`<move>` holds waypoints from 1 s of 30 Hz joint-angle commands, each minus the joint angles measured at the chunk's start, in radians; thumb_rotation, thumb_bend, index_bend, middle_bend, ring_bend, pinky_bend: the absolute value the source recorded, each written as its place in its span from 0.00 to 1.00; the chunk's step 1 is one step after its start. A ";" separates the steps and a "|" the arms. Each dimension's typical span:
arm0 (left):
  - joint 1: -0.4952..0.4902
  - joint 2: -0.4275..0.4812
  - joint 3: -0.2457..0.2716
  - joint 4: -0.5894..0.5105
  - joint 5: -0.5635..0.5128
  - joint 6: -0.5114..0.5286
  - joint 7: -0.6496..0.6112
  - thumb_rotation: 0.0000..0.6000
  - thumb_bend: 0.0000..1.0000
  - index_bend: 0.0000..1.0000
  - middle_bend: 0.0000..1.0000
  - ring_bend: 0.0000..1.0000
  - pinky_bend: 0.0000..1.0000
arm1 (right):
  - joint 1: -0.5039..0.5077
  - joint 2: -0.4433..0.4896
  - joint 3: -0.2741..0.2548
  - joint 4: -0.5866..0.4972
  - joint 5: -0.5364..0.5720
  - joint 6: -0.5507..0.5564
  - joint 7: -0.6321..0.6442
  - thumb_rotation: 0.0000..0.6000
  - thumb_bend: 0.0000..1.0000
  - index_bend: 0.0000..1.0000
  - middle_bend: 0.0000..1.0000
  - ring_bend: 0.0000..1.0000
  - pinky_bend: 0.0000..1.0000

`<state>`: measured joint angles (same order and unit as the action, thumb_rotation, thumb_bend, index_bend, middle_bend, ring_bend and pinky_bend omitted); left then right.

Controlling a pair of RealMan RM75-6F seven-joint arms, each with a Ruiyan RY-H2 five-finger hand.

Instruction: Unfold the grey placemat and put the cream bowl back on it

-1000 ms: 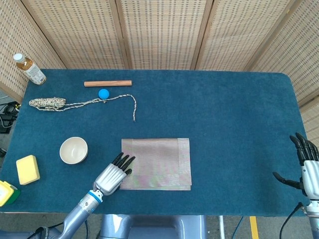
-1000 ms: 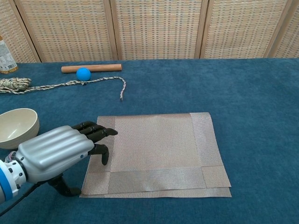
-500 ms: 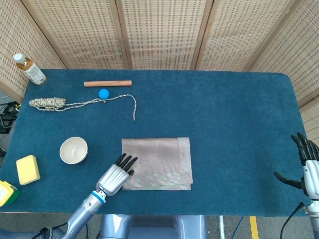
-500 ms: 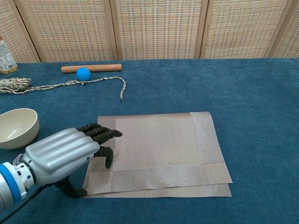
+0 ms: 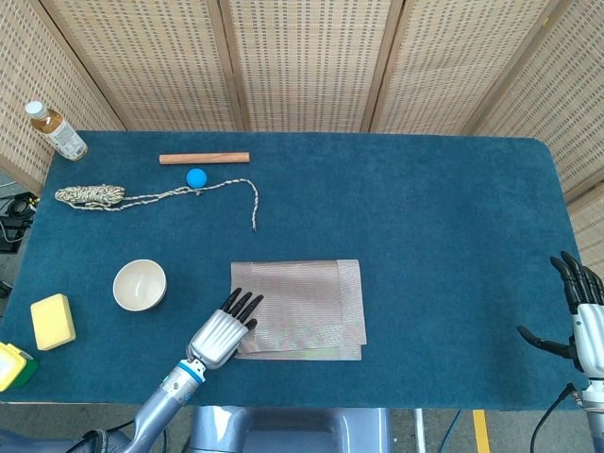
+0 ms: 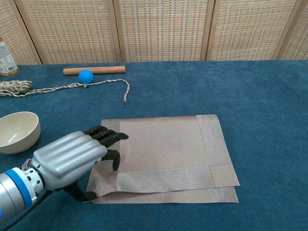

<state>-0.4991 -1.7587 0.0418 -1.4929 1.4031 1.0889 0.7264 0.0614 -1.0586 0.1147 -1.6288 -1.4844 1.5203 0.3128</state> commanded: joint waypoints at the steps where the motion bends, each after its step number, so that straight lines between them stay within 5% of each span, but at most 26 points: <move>1: -0.002 -0.007 -0.007 0.007 0.001 0.004 -0.005 1.00 0.25 0.33 0.00 0.00 0.00 | 0.000 0.000 0.000 0.000 0.000 0.000 0.000 1.00 0.20 0.07 0.00 0.00 0.00; 13: -0.011 -0.033 -0.031 0.041 0.030 0.025 -0.044 1.00 0.32 0.27 0.00 0.00 0.00 | 0.000 0.000 -0.001 -0.003 0.001 -0.003 -0.002 1.00 0.20 0.07 0.00 0.00 0.00; 22: -0.014 -0.044 -0.038 0.057 0.034 0.030 -0.059 1.00 0.46 0.27 0.00 0.00 0.00 | 0.001 0.000 -0.001 -0.003 0.002 -0.005 0.001 1.00 0.20 0.07 0.00 0.00 0.00; 30: -0.016 -0.051 -0.043 0.064 0.059 0.047 -0.105 1.00 0.45 0.46 0.00 0.00 0.00 | 0.002 0.001 -0.001 -0.005 0.002 -0.009 0.002 1.00 0.20 0.07 0.00 0.00 0.00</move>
<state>-0.5148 -1.8071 -0.0003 -1.4316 1.4563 1.1311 0.6286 0.0632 -1.0579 0.1134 -1.6336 -1.4820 1.5112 0.3153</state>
